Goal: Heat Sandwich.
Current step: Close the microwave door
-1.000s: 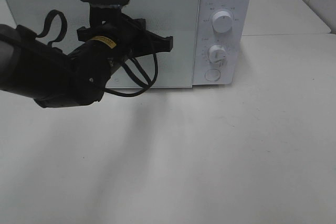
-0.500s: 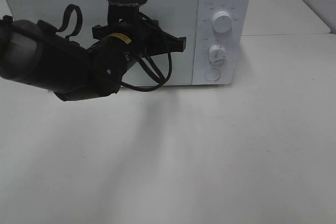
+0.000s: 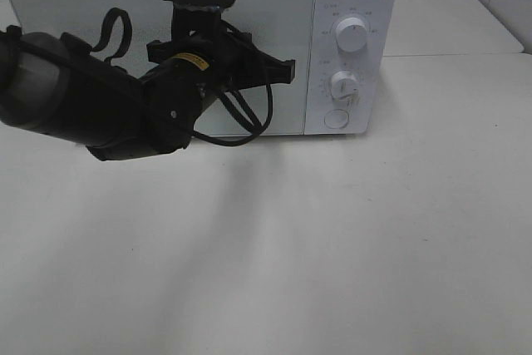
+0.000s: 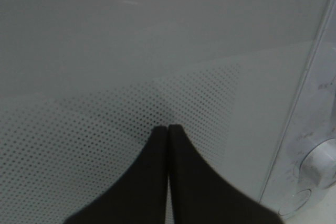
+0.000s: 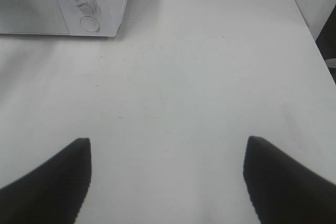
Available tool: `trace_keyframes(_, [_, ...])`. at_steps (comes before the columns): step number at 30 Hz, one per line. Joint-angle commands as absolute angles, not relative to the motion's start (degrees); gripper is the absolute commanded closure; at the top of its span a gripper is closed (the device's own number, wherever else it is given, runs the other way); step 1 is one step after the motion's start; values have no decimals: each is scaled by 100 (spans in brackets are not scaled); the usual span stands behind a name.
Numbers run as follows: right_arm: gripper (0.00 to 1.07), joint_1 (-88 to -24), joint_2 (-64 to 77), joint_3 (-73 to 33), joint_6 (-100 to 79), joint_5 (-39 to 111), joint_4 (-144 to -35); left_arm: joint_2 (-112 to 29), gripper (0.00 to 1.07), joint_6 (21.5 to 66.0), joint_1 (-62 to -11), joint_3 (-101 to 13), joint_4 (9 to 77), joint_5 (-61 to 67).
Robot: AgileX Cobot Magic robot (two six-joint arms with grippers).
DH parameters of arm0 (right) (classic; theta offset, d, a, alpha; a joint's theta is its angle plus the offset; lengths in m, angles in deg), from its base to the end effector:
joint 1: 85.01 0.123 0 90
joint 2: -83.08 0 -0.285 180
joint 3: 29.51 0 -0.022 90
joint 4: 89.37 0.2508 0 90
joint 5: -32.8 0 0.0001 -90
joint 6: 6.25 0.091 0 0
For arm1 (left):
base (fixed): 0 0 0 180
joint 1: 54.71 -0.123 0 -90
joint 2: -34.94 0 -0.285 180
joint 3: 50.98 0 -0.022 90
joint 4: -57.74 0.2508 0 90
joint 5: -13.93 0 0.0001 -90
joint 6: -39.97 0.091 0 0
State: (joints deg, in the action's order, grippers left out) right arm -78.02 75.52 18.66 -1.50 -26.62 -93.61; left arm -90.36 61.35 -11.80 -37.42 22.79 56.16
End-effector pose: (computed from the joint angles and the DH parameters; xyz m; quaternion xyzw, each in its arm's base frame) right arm -0.0047 -0.0064 0.2813 -0.0153 0.8434 0.0180 0.5368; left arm 0.3376 -0.2660 0.1633 0.1248 0.7629 -0.1157 0.6237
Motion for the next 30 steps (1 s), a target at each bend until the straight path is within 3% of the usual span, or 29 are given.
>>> trace_keyframes(1, [31, -7831, 7707, 1872, -167, -2656, -9372, -9064, 107, 6117, -1398, -3936, 1860, 6046])
trace_keyframes(12, [31, -7831, 7707, 1872, -167, -2656, -9372, -8812, 107, 6203, -1277, -3610, 1711, 5811])
trace_keyframes(19, [31, -7831, 7707, 1872, -167, -2656, -9372, -8153, 107, 6203, -1048, -2664, 1717, 5679])
trace_keyframes(27, [31, -7831, 7707, 1872, -167, -2656, -9372, -7426, 103, 6347, -1071, -2109, 1872, 3966])
trace_keyframes(30, [31, -7831, 7707, 1872, -167, -2656, -9372, -7111, 73, 6536, -1128, -2028, 1969, 2848])
